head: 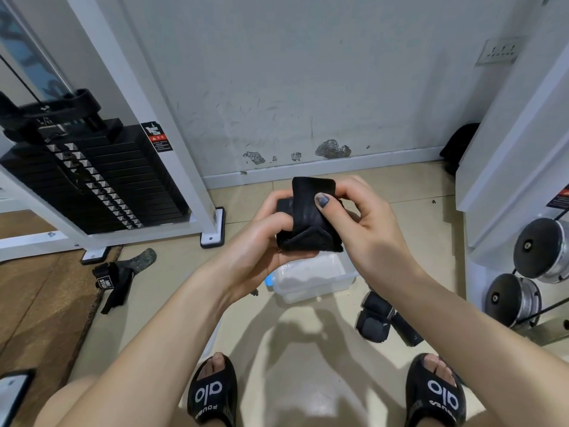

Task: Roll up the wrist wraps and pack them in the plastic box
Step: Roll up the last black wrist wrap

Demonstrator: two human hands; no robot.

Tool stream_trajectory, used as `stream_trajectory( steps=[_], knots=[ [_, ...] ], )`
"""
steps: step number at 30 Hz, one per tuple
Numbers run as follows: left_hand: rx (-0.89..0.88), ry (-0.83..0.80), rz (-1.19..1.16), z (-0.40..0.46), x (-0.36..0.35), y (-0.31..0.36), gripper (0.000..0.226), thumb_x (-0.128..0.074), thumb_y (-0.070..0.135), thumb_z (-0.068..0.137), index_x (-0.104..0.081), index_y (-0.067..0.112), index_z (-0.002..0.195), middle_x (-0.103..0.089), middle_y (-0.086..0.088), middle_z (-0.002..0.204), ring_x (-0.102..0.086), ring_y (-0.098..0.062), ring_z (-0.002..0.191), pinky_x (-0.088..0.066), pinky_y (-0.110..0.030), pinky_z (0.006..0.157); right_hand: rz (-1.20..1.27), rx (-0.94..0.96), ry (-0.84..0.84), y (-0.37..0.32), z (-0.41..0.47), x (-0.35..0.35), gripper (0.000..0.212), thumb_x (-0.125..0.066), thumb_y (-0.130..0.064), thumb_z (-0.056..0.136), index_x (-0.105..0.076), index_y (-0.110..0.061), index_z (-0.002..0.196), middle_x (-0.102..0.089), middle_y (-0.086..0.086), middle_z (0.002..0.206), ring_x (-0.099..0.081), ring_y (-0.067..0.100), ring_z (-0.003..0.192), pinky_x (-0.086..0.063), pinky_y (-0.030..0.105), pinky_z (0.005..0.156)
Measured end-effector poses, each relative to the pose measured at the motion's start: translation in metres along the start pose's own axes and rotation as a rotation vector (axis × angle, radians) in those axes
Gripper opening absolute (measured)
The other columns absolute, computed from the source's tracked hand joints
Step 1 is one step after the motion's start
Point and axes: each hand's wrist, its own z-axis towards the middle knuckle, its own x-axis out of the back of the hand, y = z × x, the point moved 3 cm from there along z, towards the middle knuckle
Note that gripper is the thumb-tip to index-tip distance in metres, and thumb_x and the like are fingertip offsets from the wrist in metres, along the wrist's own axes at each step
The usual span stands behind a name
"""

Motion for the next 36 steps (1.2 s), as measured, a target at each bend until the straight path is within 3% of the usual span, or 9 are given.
stream_trajectory(
  steps=[4,7,13,17,21,25,28,31,36],
  knots=[
    [-0.018,0.007,-0.096,0.0,-0.008,-0.001,0.046,-0.053,0.028,0.092,-0.056,0.012,0.135,-0.063,-0.021,0.133,-0.063,-0.035,0.114,-0.059,-0.042,0.081,-0.019,0.012,0.084,-0.004,-0.001,-0.001,0.014,-0.06,-0.018,0.103,-0.066,-0.012,0.091,-0.061,0.008,0.092,-0.058,0.025,0.09,-0.048,0.046,0.083],
    [-0.061,0.041,0.012,-0.001,-0.011,-0.003,0.062,-0.06,0.053,0.091,-0.053,0.011,0.135,-0.062,-0.023,0.133,-0.064,-0.041,0.113,-0.055,-0.04,0.075,-0.003,-0.016,0.126,-0.002,-0.003,-0.002,0.014,-0.06,-0.019,0.102,-0.065,-0.012,0.092,-0.063,0.011,0.093,-0.058,0.028,0.089,-0.05,0.049,0.081],
    [-0.193,0.084,0.213,-0.002,-0.013,-0.004,0.046,-0.074,0.039,0.085,-0.054,0.013,0.118,-0.066,-0.015,0.1,-0.06,-0.023,0.079,-0.049,-0.034,0.062,0.171,-0.178,0.173,0.001,-0.008,-0.008,0.021,-0.06,-0.024,0.102,-0.059,-0.011,0.086,-0.06,0.015,0.09,-0.06,0.044,0.085,-0.059,0.059,0.06],
    [-0.25,0.066,0.327,-0.006,-0.019,-0.004,0.033,-0.069,0.025,0.088,-0.055,0.008,0.112,-0.064,-0.016,0.096,-0.058,-0.016,0.083,-0.048,-0.027,0.065,0.148,-0.275,0.203,0.009,-0.005,-0.011,0.028,-0.058,-0.037,0.095,-0.044,-0.018,0.079,-0.045,0.011,0.078,-0.051,0.046,0.081,-0.054,0.067,0.07],
    [-0.294,0.114,0.35,-0.006,-0.02,-0.006,0.029,-0.072,0.018,0.083,-0.055,0.005,0.103,-0.065,-0.019,0.092,-0.061,-0.018,0.085,-0.05,-0.025,0.072,0.142,-0.411,0.239,0.021,-0.004,-0.013,0.013,-0.054,-0.02,0.1,-0.047,-0.019,0.089,-0.047,-0.004,0.08,-0.047,0.018,0.075,-0.044,0.04,0.073],
    [-0.322,0.189,0.352,-0.002,-0.021,-0.007,0.028,-0.072,0.027,0.085,-0.055,0.006,0.093,-0.06,0.0,0.082,-0.056,-0.017,0.078,-0.048,-0.023,0.068,0.348,-0.638,0.048,0.026,-0.007,-0.023,0.009,-0.048,-0.014,0.1,-0.057,-0.018,0.1,-0.058,0.004,0.091,-0.057,0.021,0.078,-0.046,0.027,0.059],
    [-0.31,0.202,0.348,-0.001,-0.02,-0.007,0.024,-0.064,0.024,0.084,-0.056,0.006,0.098,-0.06,0.006,0.081,-0.057,-0.01,0.076,-0.047,-0.017,0.066,0.236,-0.583,0.079,0.029,-0.007,-0.026,0.013,-0.049,-0.02,0.099,-0.059,-0.015,0.092,-0.057,0.002,0.081,-0.053,0.023,0.077,-0.043,0.03,0.062],
    [-0.249,0.235,0.333,0.003,-0.019,-0.01,0.03,-0.06,0.028,0.081,-0.052,0.012,0.105,-0.061,0.015,0.084,-0.057,-0.007,0.081,-0.048,-0.025,0.074,0.111,-0.47,0.2,0.027,-0.005,-0.027,0.018,-0.05,-0.028,0.095,-0.056,-0.015,0.085,-0.056,-0.004,0.075,-0.052,0.021,0.076,-0.048,0.039,0.07],
    [-0.122,0.339,0.303,0.011,-0.02,-0.023,0.02,-0.063,0.035,0.097,-0.052,0.019,0.102,-0.06,0.009,0.08,-0.058,-0.009,0.073,-0.047,-0.024,0.067,-0.024,-0.455,0.274,0.027,-0.007,-0.022,0.02,-0.046,-0.019,0.103,-0.054,-0.01,0.087,-0.052,-0.006,0.073,-0.047,0.014,0.07,-0.037,0.021,0.057]
  ],
)
